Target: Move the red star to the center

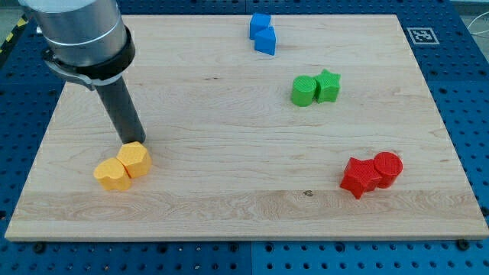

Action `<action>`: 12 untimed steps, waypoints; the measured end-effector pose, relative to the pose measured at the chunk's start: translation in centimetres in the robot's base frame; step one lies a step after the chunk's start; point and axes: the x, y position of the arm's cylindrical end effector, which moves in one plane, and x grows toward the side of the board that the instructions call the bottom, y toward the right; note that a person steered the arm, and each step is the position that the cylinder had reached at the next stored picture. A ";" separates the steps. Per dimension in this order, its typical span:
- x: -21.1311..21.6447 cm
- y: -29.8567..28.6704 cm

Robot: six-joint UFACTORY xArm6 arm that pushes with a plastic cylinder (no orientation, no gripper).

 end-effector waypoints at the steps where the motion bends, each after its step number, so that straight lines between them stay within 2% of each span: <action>1: 0.0 0.0; 4: -3.9 -0.7; 6: -3.4 2.5; 8: -2.5 9.4; 9: -1.5 13.9; 10: 1.5 18.7; 12: 10.7 23.3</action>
